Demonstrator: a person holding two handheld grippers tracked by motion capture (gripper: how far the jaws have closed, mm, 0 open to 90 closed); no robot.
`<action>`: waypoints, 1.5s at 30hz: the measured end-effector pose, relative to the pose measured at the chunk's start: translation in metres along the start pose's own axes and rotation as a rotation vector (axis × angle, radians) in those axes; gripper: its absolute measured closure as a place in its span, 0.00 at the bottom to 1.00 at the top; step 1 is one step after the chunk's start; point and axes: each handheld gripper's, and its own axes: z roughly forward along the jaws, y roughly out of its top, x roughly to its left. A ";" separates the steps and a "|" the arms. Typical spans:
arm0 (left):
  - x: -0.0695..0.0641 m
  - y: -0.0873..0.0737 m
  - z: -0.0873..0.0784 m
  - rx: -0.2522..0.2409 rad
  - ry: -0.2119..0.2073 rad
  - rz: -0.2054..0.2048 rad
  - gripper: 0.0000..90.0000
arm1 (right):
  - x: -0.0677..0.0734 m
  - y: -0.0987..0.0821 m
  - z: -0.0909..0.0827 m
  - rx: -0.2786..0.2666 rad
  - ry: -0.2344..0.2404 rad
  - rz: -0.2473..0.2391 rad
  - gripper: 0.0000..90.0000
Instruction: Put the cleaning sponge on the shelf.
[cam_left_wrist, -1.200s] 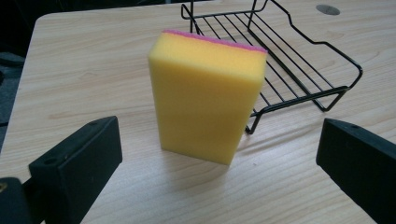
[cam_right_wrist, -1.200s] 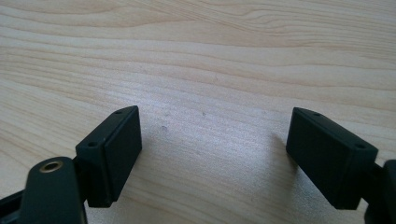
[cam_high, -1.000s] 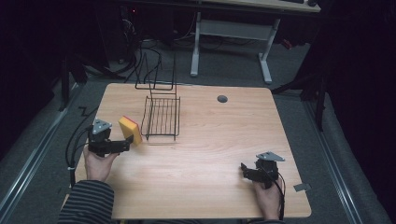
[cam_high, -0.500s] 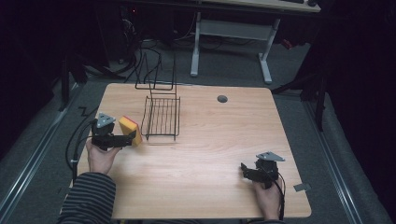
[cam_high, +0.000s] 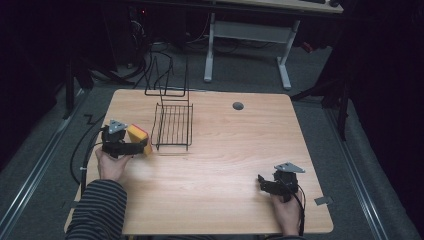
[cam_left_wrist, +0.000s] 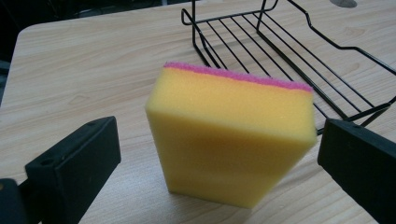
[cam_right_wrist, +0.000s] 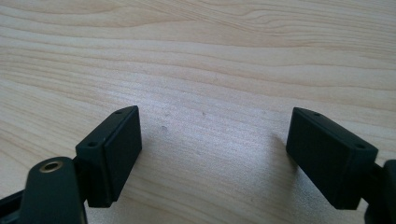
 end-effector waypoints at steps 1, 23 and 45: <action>0.000 0.000 0.000 0.000 0.000 0.005 0.00 | 0.000 0.000 0.000 0.000 -0.001 0.000 0.20; 0.000 -0.004 0.017 0.012 -0.015 -0.004 0.02 | 0.000 0.000 0.000 0.000 0.000 0.000 0.20; 0.000 -0.005 0.022 -0.007 -0.018 0.004 0.18 | 0.000 0.000 0.000 0.000 0.000 -0.001 0.20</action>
